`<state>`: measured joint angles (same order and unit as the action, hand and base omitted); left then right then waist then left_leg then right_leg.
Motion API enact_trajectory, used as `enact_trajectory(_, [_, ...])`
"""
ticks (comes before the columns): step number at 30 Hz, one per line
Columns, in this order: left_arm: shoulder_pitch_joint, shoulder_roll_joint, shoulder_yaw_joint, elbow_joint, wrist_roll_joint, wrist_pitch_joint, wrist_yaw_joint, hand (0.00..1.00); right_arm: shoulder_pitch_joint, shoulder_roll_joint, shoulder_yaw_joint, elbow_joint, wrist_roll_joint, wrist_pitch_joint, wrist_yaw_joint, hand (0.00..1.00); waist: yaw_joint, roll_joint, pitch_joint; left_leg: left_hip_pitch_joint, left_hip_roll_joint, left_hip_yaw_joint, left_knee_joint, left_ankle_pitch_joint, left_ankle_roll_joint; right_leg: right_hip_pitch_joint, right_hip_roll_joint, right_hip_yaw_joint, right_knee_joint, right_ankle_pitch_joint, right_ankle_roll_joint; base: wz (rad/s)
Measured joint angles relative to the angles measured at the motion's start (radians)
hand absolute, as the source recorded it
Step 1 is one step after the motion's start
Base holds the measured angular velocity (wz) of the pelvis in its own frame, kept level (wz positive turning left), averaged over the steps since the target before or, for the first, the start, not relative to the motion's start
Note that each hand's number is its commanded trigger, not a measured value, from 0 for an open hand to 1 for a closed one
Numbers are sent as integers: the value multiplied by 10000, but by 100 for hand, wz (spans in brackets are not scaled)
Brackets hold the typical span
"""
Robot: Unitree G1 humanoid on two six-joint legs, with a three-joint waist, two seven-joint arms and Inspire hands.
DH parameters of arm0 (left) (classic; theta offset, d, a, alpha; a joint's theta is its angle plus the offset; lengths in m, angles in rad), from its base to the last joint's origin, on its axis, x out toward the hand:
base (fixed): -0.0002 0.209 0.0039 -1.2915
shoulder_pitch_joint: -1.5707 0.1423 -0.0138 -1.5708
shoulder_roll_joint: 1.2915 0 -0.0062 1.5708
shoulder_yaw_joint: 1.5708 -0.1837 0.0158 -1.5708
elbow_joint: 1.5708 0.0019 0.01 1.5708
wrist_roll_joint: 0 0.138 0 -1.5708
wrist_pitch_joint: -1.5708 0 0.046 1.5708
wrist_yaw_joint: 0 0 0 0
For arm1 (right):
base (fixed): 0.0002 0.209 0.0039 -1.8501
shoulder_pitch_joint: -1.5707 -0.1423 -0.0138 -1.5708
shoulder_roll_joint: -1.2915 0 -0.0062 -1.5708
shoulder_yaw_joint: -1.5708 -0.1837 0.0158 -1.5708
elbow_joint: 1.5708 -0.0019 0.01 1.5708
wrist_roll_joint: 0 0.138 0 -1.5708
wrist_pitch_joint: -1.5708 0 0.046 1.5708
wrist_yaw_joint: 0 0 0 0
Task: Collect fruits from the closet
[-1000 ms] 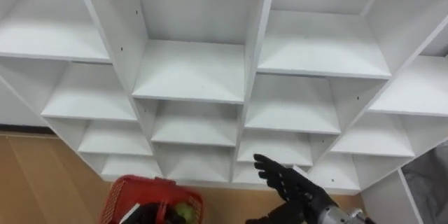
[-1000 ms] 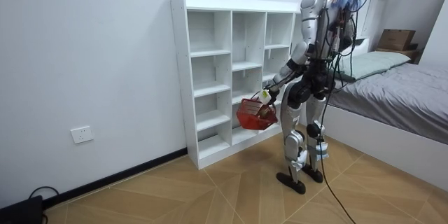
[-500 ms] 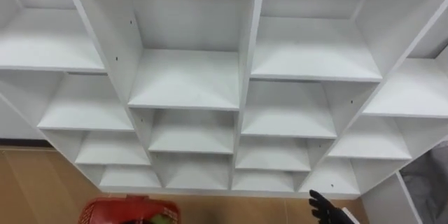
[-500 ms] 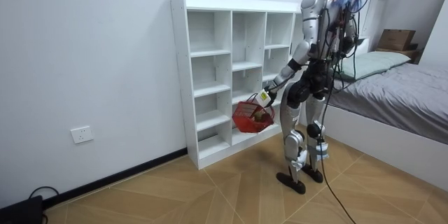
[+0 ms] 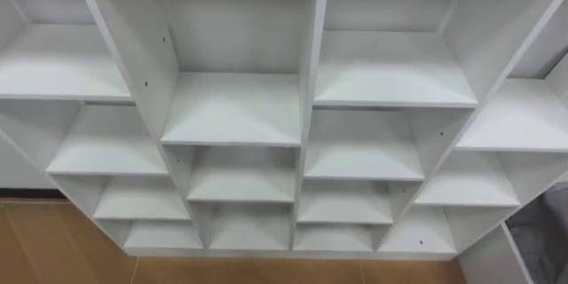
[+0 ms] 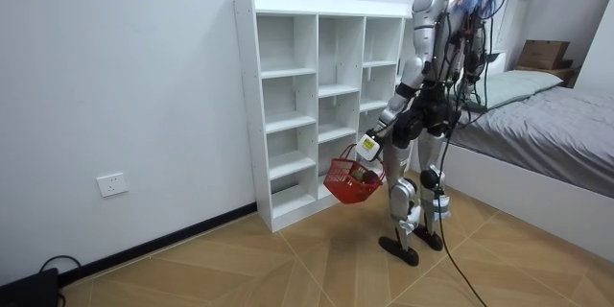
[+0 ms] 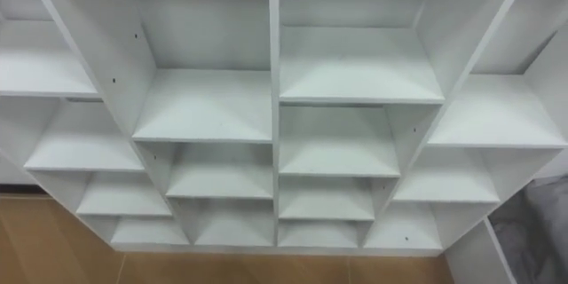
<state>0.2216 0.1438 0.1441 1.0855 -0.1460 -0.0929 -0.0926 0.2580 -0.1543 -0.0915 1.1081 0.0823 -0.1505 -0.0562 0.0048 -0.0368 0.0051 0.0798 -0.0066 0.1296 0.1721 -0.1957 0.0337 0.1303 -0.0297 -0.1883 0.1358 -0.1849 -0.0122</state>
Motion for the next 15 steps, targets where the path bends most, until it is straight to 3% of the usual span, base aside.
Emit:
enact_trajectory(2, [-1,-1,-12,104,10,58,-3,100,-51,3,12,385,225,20,-3,0,-4,6,-4,2,-10,-1,-12,-5,7,-4,1,7,-1,-13,15,0])
enact_trajectory(9, [-70,5,-5,104,200,443,-189,100,-114,7,-20,987,268,629,283,0,-72,62,-27,24,-42,0,-36,-10,18,1,26,29,6,-24,31,0])
enact_trajectory(15, [-160,-81,-79,72,508,457,-291,100,-206,50,37,992,354,685,638,0,-20,133,-16,37,-35,9,-29,-21,27,-41,9,117,-11,-30,34,-2])
